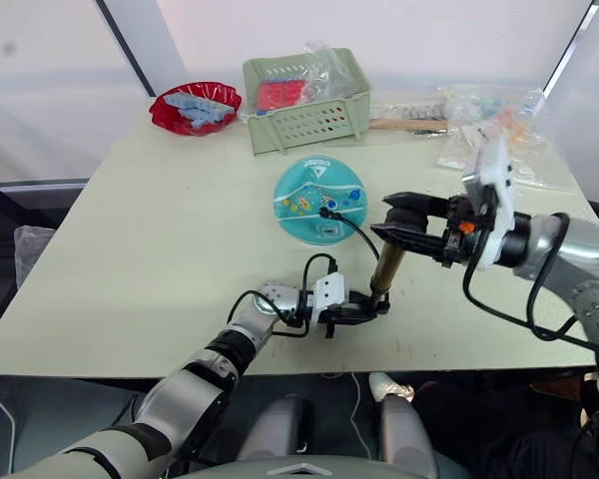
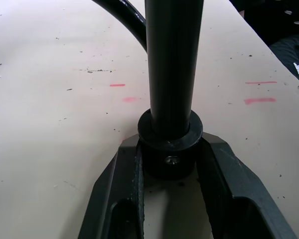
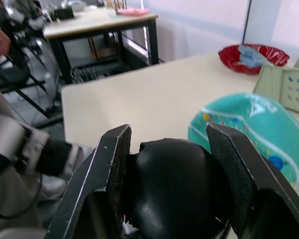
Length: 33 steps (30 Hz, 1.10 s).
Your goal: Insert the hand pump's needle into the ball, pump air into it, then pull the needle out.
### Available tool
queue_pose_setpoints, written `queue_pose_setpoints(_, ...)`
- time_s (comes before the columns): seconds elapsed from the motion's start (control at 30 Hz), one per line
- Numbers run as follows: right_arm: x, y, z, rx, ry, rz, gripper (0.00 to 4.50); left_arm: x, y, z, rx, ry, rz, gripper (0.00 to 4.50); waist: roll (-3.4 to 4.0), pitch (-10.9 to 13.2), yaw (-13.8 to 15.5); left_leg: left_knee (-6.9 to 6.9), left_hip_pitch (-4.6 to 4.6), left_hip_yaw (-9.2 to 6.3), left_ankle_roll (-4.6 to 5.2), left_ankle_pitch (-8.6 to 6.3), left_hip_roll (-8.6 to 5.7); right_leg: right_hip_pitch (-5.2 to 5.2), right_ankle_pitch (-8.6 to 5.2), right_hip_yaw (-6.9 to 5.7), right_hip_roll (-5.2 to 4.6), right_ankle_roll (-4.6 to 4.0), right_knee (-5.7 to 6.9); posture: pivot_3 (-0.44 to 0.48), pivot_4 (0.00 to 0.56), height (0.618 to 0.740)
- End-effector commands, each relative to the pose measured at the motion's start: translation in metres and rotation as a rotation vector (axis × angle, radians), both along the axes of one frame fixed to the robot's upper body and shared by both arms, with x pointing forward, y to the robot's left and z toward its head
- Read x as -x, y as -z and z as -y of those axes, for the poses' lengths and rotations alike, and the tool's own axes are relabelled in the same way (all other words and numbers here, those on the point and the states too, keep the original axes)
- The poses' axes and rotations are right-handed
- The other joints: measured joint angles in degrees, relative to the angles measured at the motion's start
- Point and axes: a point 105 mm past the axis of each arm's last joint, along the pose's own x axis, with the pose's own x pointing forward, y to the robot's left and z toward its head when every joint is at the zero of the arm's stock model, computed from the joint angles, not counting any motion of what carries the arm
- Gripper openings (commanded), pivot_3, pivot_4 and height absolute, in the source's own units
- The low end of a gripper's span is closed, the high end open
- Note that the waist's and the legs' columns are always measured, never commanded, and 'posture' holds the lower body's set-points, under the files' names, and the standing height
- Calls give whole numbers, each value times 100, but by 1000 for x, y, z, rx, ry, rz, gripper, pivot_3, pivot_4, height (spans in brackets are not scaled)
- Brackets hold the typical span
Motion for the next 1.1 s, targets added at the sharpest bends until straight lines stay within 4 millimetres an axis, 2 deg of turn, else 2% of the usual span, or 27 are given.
queue_pose_setpoints(0.03, -8, 47, 1, 82, 54, -72, 1940, 16, 34, -15, -104, -10, -107, 1031, -5, -7, 1, 0, 1, 1, 0, 0, 0, 1, -1, -2, 0, 0, 0, 0, 150, 736)
queue_pose_setpoints(0.17, -14, 78, -2, 119, 115, -39, 1940, 16, 34, -13, -102, -14, -107, 1031, -10, -18, -3, 1, 17, 1, 0, 0, 0, 18, -7, -5, 1, -1, -2, 0, 150, 736)
queue_pose_setpoints(0.27, -16, 85, -2, 98, 143, -42, 1940, 15, 33, -13, -92, -28, -114, 1031, -16, -28, 1, 2, 20, 1, 0, 0, 0, 23, -9, -13, 1, 3, -3, 0, 150, 736)
queue_pose_setpoints(0.33, -14, 79, -3, 79, 129, -17, 1940, 15, 34, -12, -89, -30, -119, 1031, -5, -35, -2, 4, 22, 1, 0, 0, 0, 23, -7, -6, 0, 0, -3, 0, 150, 736)
queue_pose_setpoints(0.5, -11, 48, 0, 24, 82, 35, 1940, 16, 35, -12, -91, -27, -123, 1031, -8, -32, 10, 7, 20, -3, -1, 0, 0, 25, -6, -7, -1, -2, -3, 0, 150, 736)
queue_pose_setpoints(0.63, -9, 12, 5, -13, 54, 85, 1940, 17, 35, -11, -90, -23, -124, 1031, 7, -14, 28, 7, 12, -5, -1, 0, -2, 23, -4, -10, -4, -5, -7, 0, 150, 736)
queue_pose_setpoints(0.87, -3, -40, 19, -48, 32, 134, 1940, 17, 34, -9, -86, -19, -131, 1031, 21, 9, 72, 5, -5, -7, -1, -1, -6, 16, -3, -13, -9, -6, -16, 0, 150, 736)
queue_pose_setpoints(0.93, -1, -48, 22, -64, 33, 140, 1940, 17, 34, -9, -85, -24, -131, 1031, 22, 11, 86, 5, -9, -7, -1, -1, -6, 12, -3, -13, -9, -6, -16, 0, 150, 736)
queue_pose_setpoints(1.1, 9, -86, 36, -78, 28, 158, 1940, 14, 34, -11, -87, -38, -140, 1031, 28, 20, 138, 5, -19, -4, -1, 0, -6, -1, -3, -9, -10, -6, -16, 0, 150, 736)
